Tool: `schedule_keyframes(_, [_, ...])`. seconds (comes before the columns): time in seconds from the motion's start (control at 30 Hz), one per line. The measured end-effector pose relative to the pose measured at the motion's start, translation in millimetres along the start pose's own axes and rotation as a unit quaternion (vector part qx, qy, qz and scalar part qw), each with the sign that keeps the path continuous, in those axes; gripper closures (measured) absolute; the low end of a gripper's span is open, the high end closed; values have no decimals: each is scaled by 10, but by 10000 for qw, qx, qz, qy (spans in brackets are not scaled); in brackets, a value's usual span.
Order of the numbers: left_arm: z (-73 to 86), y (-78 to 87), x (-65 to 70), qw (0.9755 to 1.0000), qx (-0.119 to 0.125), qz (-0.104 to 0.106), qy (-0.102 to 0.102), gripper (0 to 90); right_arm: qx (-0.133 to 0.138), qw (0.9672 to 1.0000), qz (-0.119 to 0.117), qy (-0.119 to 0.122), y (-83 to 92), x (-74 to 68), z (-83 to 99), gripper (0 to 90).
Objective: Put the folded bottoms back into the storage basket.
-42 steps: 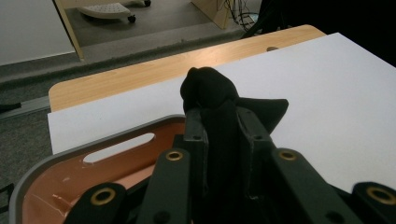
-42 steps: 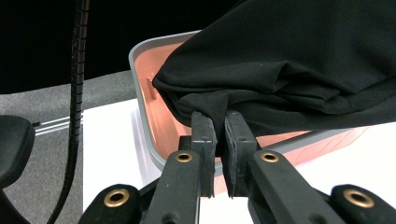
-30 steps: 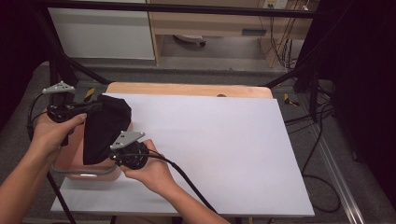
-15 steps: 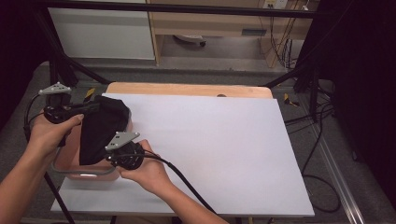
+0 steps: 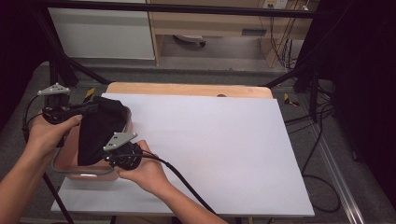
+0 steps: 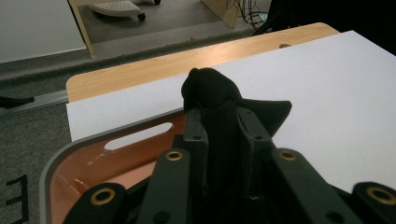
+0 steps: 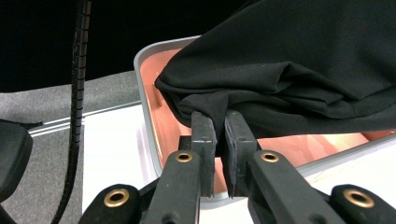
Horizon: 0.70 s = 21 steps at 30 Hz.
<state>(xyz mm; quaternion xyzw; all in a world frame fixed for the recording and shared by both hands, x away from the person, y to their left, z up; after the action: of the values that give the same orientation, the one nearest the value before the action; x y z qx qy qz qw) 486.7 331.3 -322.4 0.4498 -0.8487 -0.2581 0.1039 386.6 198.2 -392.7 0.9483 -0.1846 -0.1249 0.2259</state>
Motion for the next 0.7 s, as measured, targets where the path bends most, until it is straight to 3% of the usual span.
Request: schedule_keyframes(0.7, [102,-27,-94,9999,-98,-48,36,763,-86,10000,43,18,-93,18,24,849])
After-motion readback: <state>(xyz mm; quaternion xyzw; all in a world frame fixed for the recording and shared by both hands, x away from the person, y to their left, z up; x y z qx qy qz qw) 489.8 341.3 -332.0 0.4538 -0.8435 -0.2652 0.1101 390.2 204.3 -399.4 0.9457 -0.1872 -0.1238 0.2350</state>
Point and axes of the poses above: each handheld gripper's, and its own axes: y roughly backward along the jaws, z roughly out of its underside, x roughly to its right, the point moved 7 cm from there along -y, roughly forward along the jaws, and after that the axes turned 10 degrees about -y, right-handed, at the moved point
